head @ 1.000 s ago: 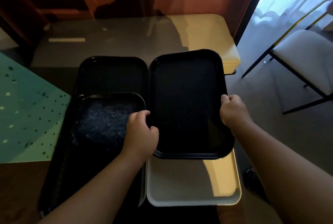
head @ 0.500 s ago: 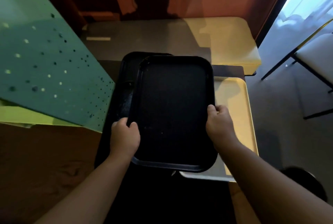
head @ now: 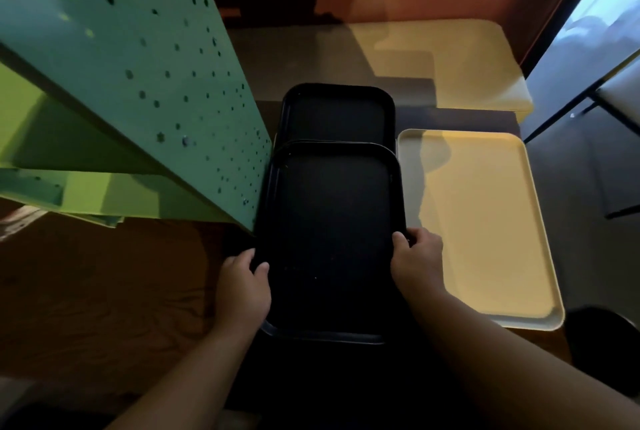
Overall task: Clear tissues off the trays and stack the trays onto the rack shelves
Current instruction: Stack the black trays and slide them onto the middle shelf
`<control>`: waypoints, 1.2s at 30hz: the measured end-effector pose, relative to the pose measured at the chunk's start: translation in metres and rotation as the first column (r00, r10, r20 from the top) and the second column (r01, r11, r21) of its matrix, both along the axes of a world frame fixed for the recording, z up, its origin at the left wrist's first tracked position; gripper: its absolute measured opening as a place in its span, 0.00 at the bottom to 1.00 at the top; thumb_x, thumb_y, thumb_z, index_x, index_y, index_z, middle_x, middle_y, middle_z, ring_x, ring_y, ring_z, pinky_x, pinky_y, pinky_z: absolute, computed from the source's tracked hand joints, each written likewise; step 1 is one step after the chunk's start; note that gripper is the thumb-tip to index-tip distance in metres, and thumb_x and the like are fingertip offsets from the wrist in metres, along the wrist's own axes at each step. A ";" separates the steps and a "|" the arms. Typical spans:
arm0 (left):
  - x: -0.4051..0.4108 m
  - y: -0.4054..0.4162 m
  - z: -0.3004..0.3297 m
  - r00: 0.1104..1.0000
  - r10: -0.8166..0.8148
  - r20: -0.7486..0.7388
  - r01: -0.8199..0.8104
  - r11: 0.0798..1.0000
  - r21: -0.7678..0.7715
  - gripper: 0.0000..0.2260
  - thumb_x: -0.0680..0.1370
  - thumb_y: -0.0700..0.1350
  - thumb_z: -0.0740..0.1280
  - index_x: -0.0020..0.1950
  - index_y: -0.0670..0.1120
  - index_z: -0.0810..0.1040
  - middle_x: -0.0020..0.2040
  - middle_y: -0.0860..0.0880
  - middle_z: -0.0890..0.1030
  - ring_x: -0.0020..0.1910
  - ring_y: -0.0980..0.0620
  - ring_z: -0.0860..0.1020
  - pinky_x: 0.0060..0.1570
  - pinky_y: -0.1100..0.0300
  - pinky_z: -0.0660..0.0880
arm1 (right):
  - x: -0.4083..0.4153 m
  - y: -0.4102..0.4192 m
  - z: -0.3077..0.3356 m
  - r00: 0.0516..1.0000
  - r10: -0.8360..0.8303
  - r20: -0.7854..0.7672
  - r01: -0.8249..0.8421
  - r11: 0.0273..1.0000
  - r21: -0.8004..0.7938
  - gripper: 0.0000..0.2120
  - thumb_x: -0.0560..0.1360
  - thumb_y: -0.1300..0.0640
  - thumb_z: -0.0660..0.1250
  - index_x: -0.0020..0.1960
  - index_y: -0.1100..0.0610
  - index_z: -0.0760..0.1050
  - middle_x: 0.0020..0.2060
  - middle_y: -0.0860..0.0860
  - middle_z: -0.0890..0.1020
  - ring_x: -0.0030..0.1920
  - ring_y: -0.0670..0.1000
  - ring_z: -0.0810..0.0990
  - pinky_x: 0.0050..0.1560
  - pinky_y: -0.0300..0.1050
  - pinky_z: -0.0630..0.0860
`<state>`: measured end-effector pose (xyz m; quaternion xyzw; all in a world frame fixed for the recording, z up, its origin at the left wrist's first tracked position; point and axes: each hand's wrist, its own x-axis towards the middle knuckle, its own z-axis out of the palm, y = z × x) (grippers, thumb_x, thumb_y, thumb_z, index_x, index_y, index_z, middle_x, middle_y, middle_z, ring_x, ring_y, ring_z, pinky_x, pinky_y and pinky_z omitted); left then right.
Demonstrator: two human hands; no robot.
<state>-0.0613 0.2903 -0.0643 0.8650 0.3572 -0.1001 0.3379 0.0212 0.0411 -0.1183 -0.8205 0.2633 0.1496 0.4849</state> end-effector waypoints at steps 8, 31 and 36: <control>0.004 0.015 -0.003 0.996 -0.074 0.046 0.073 0.997 0.016 0.20 0.81 0.46 0.66 0.72 0.43 0.72 0.67 0.42 0.74 0.64 0.45 0.74 0.58 0.60 0.68 | 0.009 0.015 0.028 0.996 0.046 -0.081 -0.049 0.998 -0.040 0.12 0.84 0.52 0.61 0.67 0.52 0.70 0.56 0.52 0.80 0.50 0.53 0.81 0.44 0.49 0.77; 0.037 -0.046 0.031 0.997 0.001 -0.080 -0.010 0.993 -0.119 0.41 0.75 0.55 0.67 0.81 0.49 0.48 0.77 0.45 0.58 0.74 0.44 0.58 0.67 0.48 0.66 | 0.074 -0.008 0.043 0.991 0.074 0.113 -0.072 0.997 -0.028 0.15 0.84 0.46 0.59 0.62 0.56 0.72 0.50 0.53 0.80 0.51 0.55 0.81 0.52 0.58 0.80; 0.078 -0.054 0.020 1.000 0.011 -0.027 -0.012 0.999 -0.040 0.41 0.75 0.52 0.66 0.81 0.49 0.45 0.76 0.41 0.59 0.74 0.40 0.57 0.68 0.47 0.63 | 0.115 -0.001 0.038 0.990 0.077 0.122 -0.074 0.997 -0.025 0.16 0.85 0.46 0.58 0.64 0.56 0.71 0.52 0.52 0.79 0.51 0.52 0.79 0.51 0.51 0.78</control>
